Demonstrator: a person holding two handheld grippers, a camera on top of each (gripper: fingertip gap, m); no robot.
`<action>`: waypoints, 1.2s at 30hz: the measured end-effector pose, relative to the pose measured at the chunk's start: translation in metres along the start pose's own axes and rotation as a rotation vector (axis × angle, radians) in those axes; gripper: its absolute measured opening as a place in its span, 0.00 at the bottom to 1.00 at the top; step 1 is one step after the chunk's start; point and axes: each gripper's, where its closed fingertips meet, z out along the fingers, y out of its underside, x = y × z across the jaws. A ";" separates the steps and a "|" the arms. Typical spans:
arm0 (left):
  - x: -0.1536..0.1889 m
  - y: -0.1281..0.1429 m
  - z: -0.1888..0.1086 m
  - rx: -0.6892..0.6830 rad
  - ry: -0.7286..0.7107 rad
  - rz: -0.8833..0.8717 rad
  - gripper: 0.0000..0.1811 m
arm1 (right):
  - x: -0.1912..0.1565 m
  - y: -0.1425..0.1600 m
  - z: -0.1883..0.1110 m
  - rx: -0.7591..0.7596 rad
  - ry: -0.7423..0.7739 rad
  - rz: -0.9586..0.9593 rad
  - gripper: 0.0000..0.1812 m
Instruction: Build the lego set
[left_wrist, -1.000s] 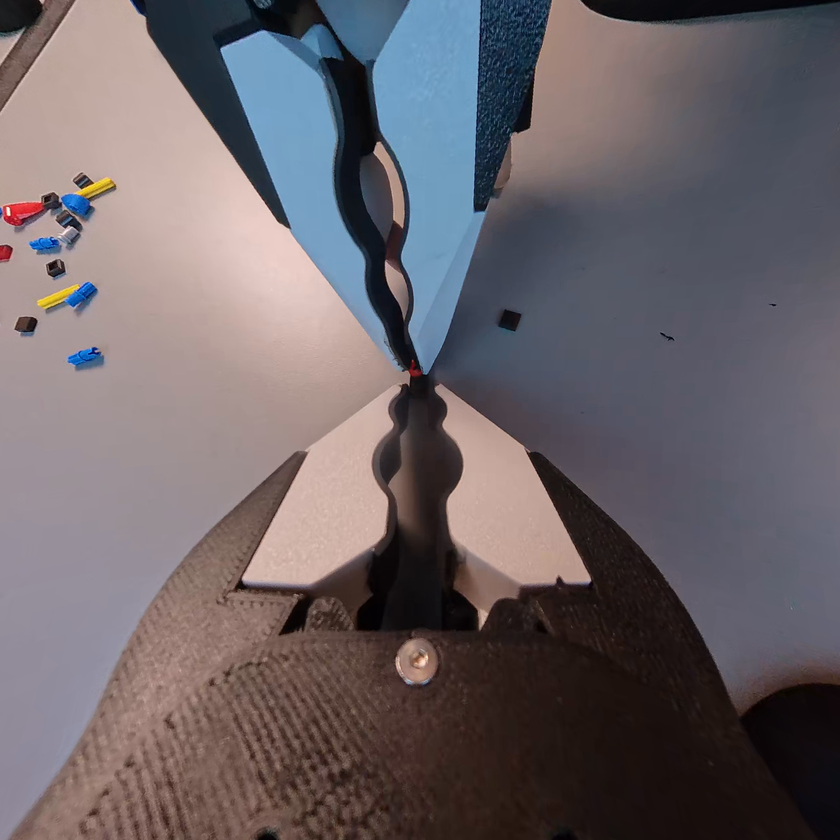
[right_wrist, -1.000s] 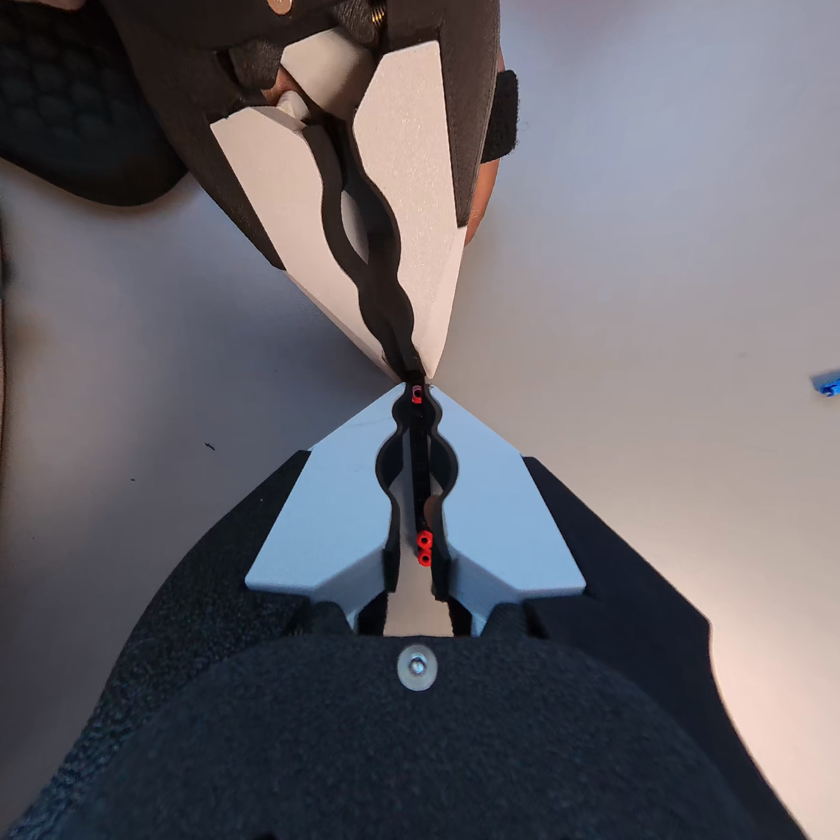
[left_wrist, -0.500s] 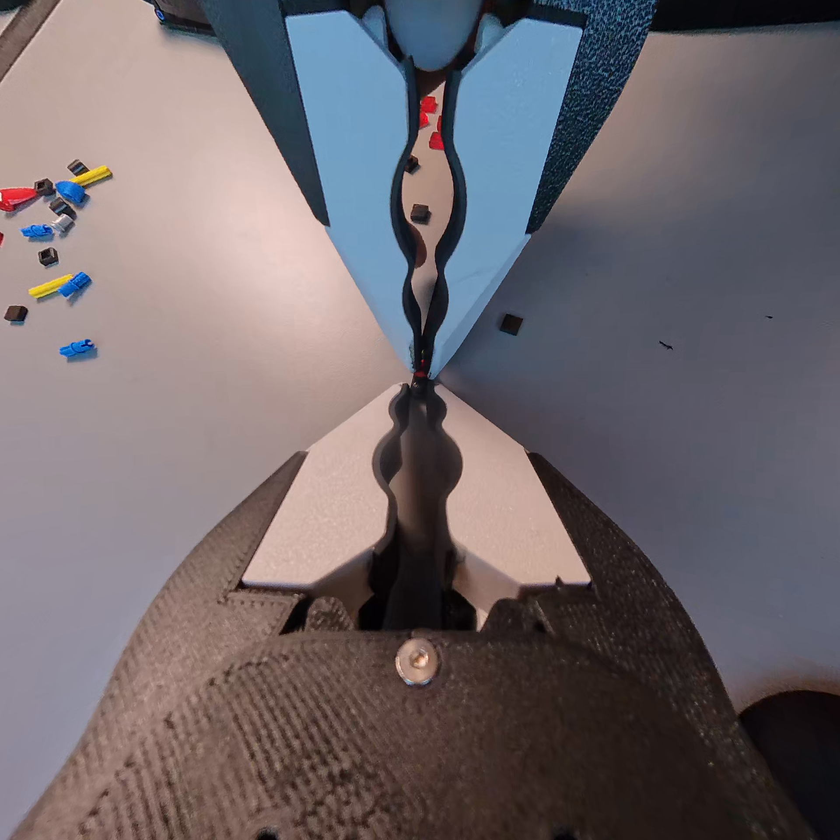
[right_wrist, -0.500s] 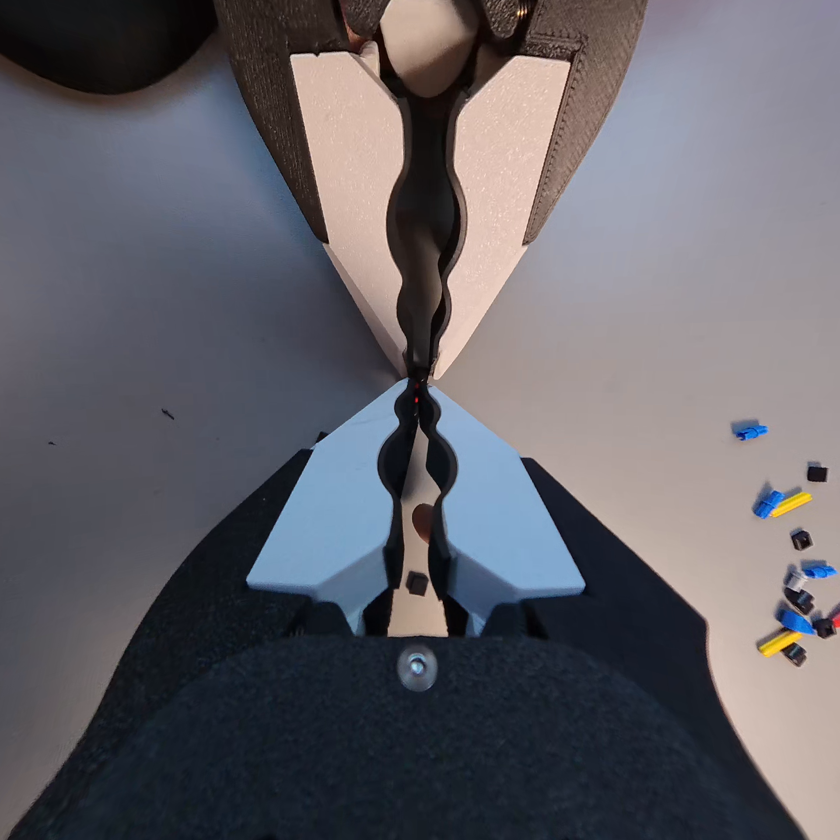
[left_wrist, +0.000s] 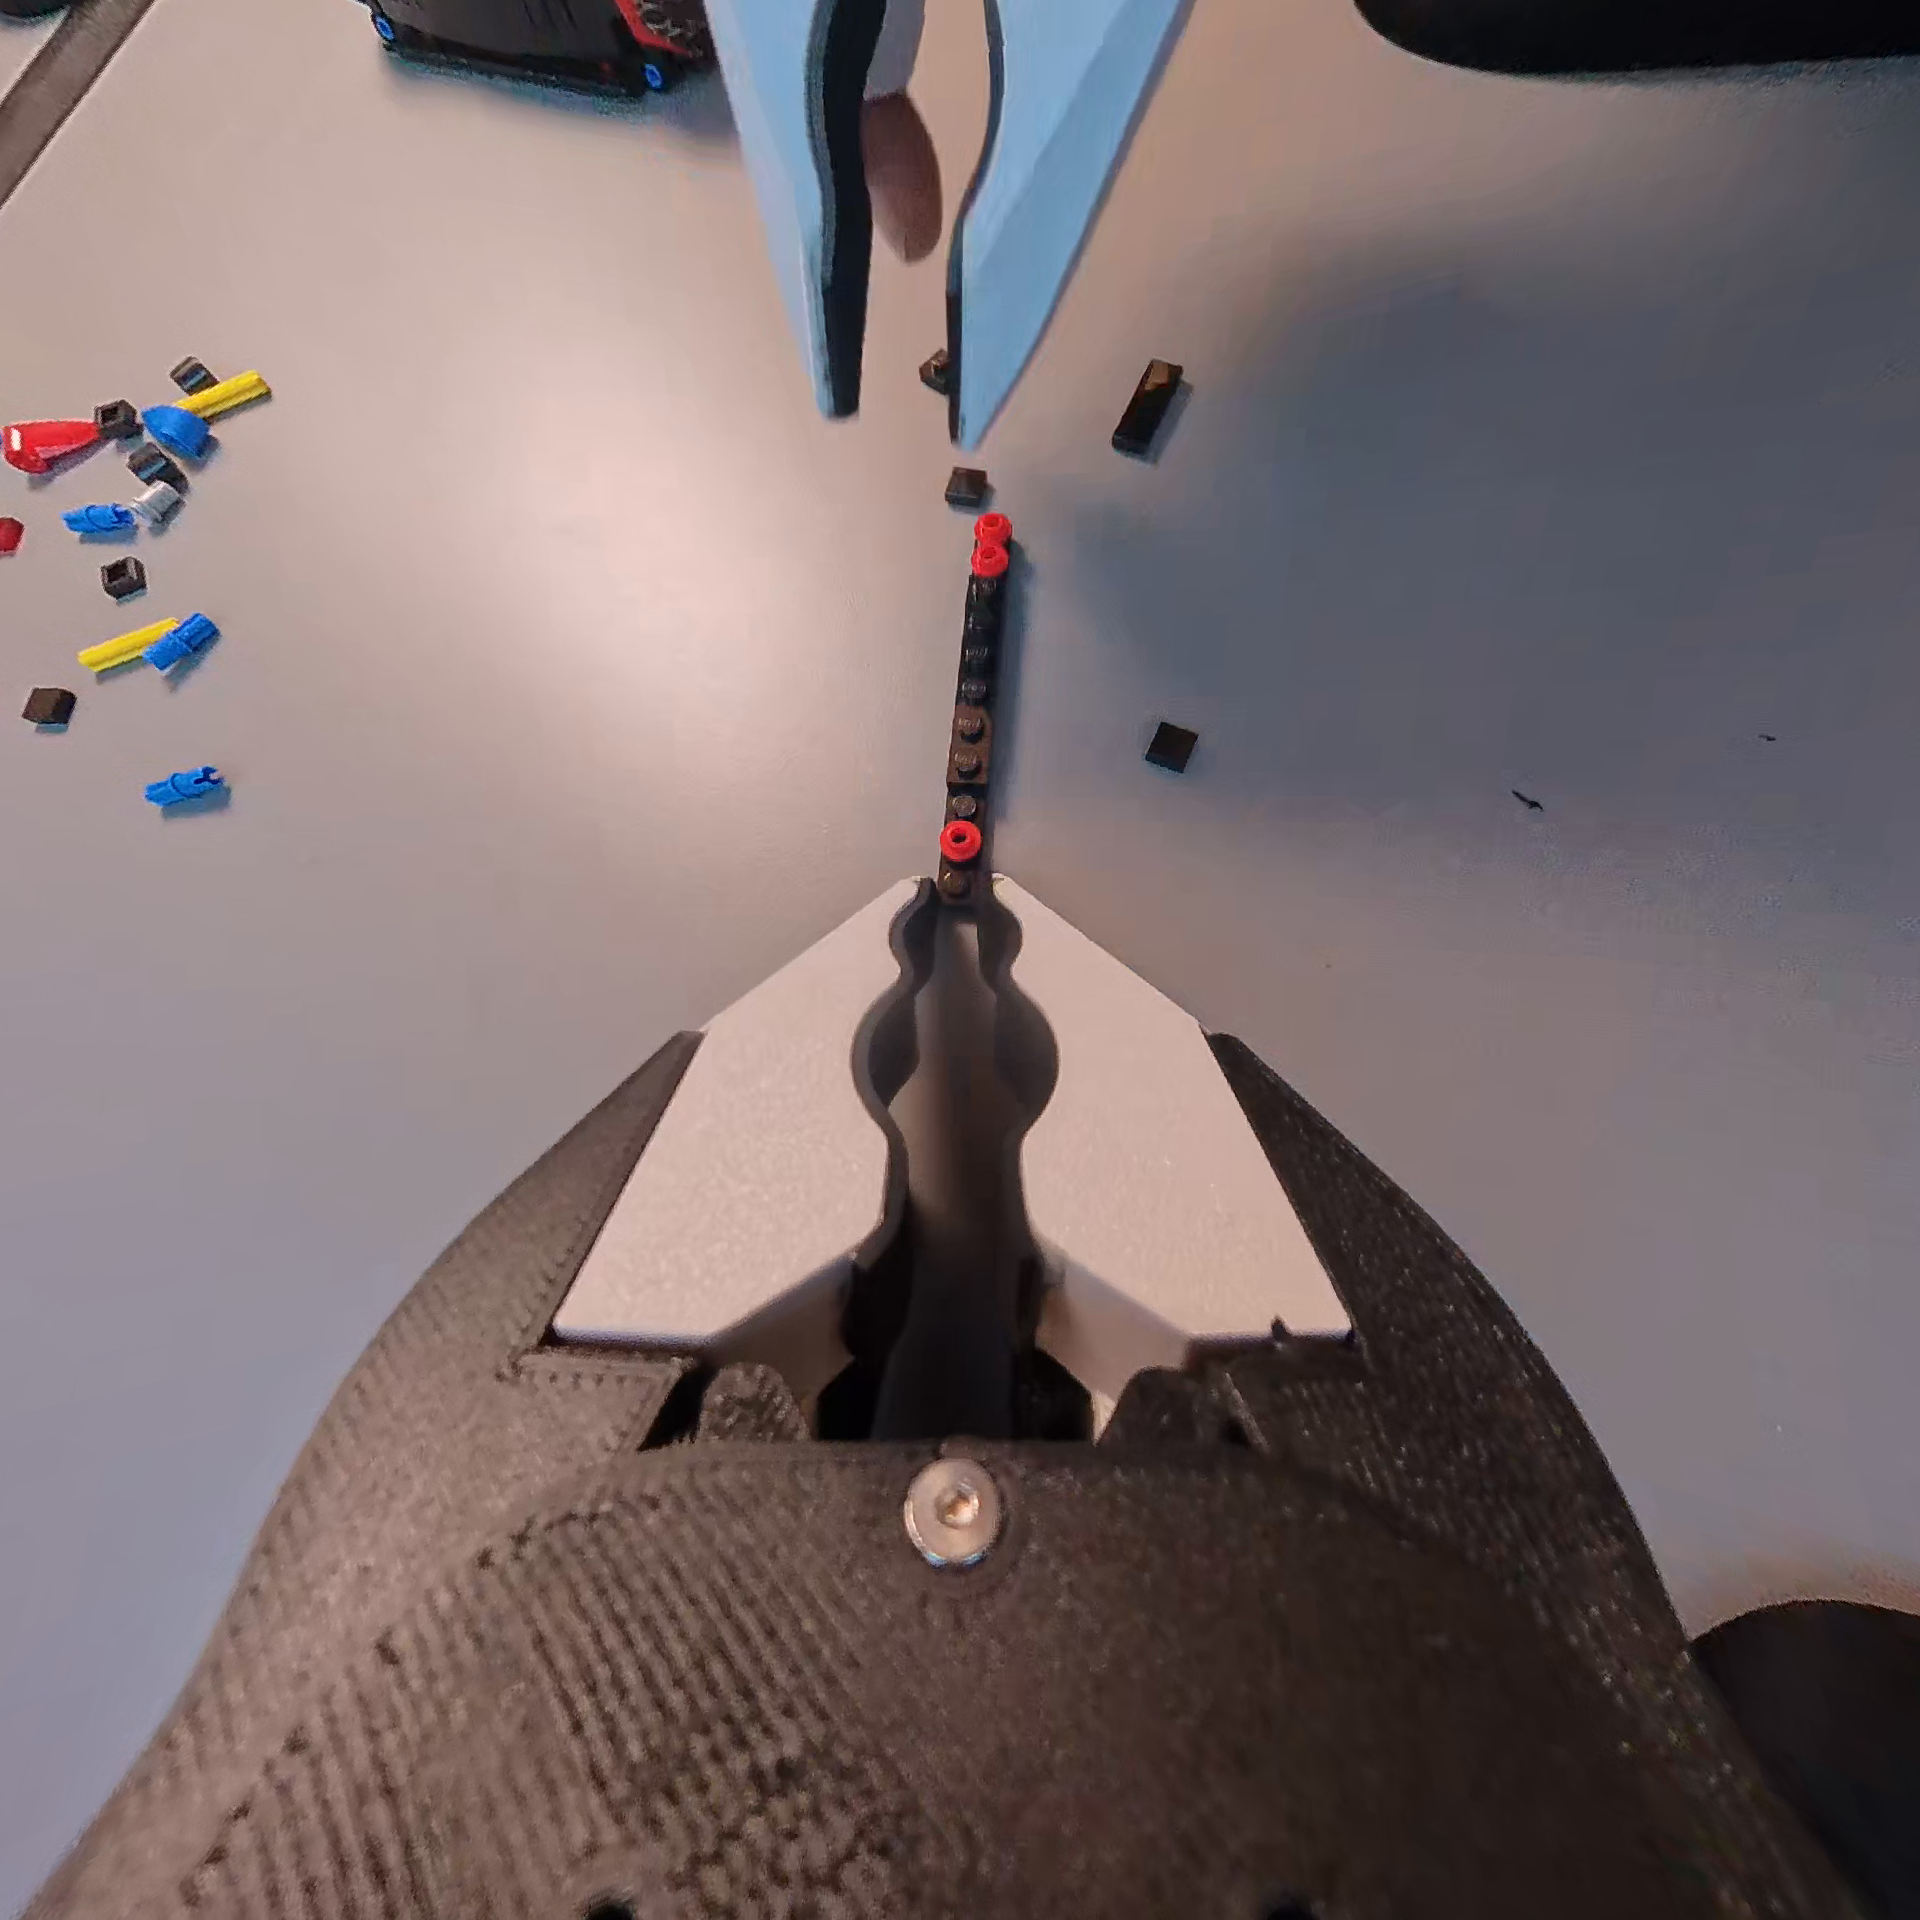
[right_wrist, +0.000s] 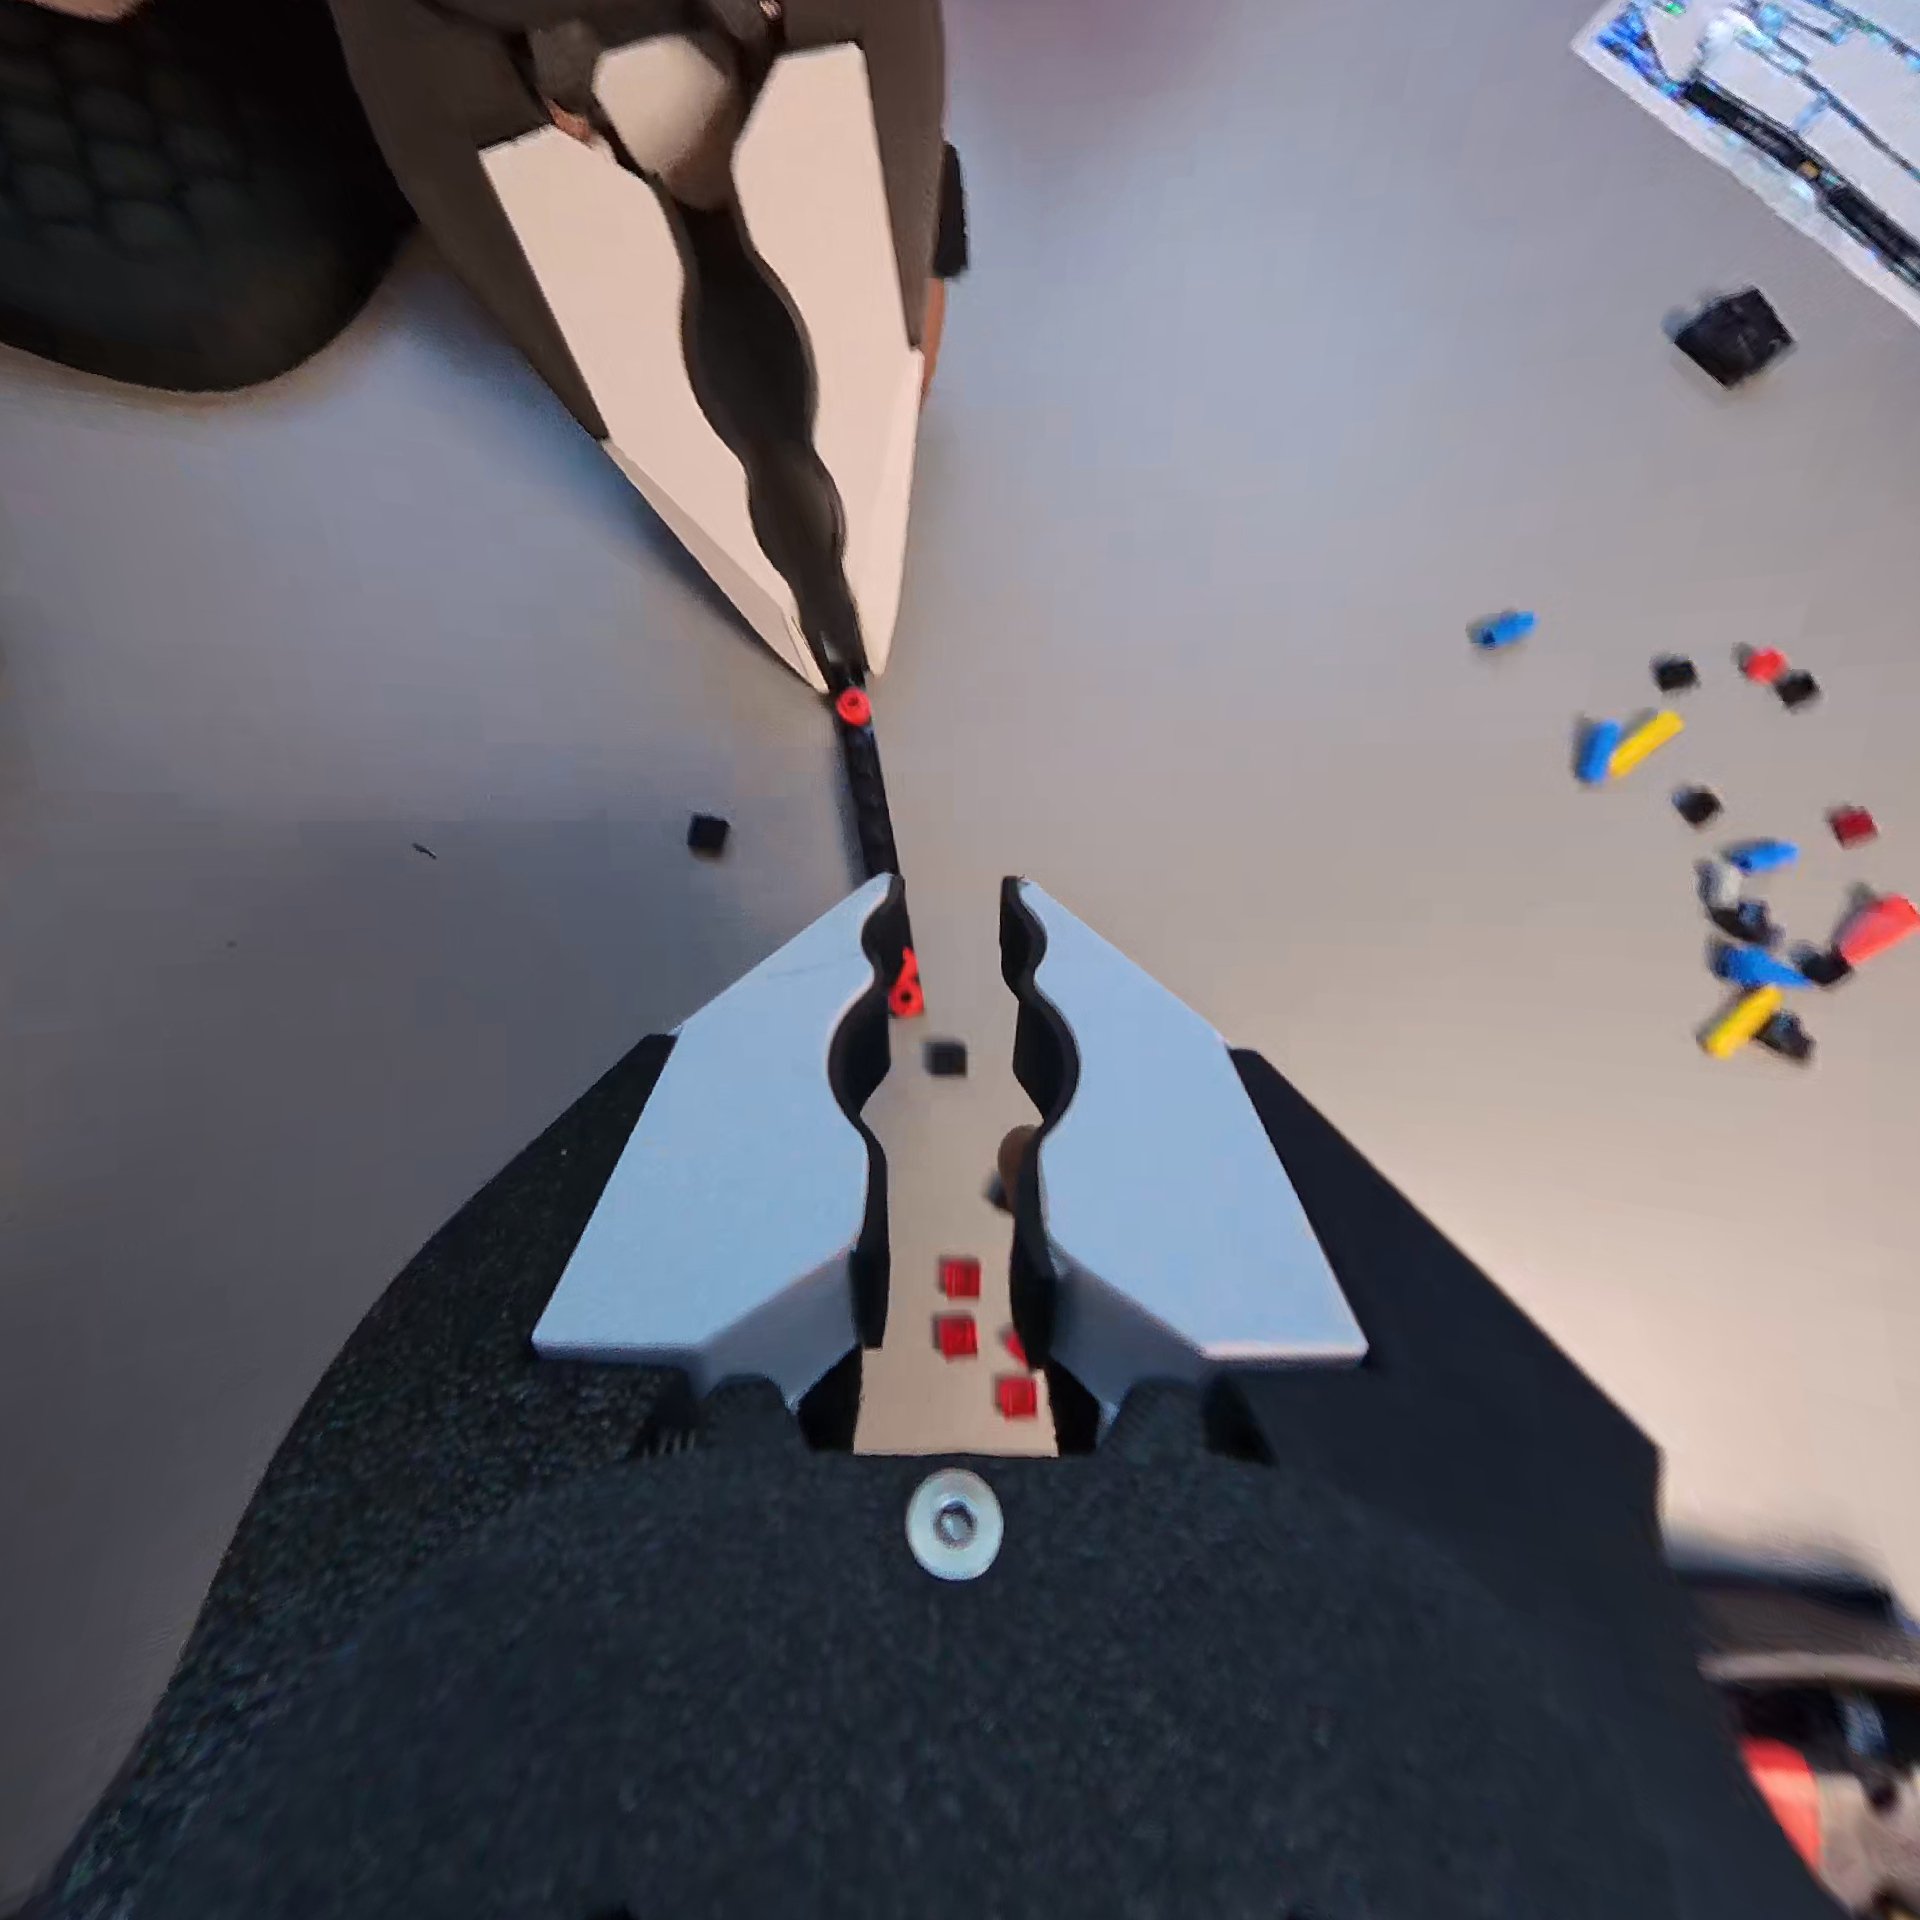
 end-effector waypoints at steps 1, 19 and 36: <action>0.000 0.000 0.000 0.000 -0.003 -0.003 0.03 | 0.006 0.010 -0.010 -0.004 0.027 0.028 0.08; -0.003 -0.005 0.004 -0.002 -0.089 -0.027 0.06 | 0.055 0.122 -0.058 -0.055 0.260 0.336 0.06; -0.001 -0.001 0.000 -0.002 -0.041 -0.081 0.08 | 0.064 0.120 -0.044 -0.102 0.229 0.313 0.03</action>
